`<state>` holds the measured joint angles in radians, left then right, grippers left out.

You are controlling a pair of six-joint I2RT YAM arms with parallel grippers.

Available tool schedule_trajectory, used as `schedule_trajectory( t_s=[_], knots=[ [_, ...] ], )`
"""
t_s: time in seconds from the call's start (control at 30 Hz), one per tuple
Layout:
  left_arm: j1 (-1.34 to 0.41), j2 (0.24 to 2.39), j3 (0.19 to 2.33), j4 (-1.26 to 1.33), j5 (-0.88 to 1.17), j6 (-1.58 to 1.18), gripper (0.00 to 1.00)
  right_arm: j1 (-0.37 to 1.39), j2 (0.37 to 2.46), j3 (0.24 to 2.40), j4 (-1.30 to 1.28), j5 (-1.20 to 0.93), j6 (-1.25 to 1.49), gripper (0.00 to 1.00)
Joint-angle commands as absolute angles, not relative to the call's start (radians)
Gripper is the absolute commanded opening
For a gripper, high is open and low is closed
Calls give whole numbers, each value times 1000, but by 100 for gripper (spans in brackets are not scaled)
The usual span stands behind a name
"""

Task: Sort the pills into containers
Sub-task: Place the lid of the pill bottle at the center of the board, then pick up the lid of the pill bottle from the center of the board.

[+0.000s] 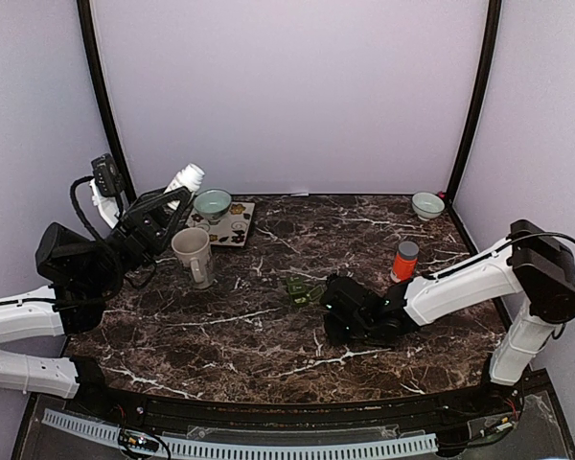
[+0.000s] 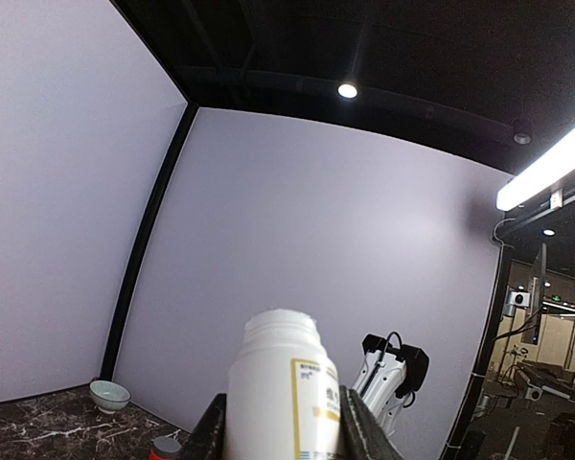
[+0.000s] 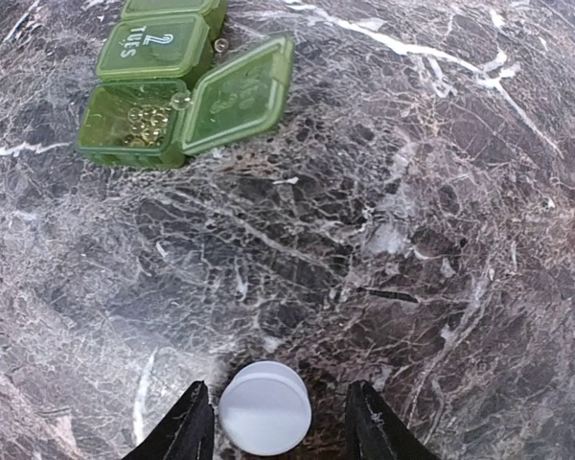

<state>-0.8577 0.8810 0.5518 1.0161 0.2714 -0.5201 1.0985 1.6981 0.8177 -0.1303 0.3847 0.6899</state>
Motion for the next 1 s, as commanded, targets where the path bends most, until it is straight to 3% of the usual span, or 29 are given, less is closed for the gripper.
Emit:
schedule_trajectory(
  t_s=[0.0,0.43,0.97],
  knots=[
    [-847,853,541,1036,280,-532,0,1094,1684,913,-281,372,678,49],
    [-841,840,538,1022,286,-544,0,1083,1768,1130,-583,303,667,49],
    [-836,825,529,1011,294,-554,0,1032,1806,1199,-651,186,638,50]
  ],
)
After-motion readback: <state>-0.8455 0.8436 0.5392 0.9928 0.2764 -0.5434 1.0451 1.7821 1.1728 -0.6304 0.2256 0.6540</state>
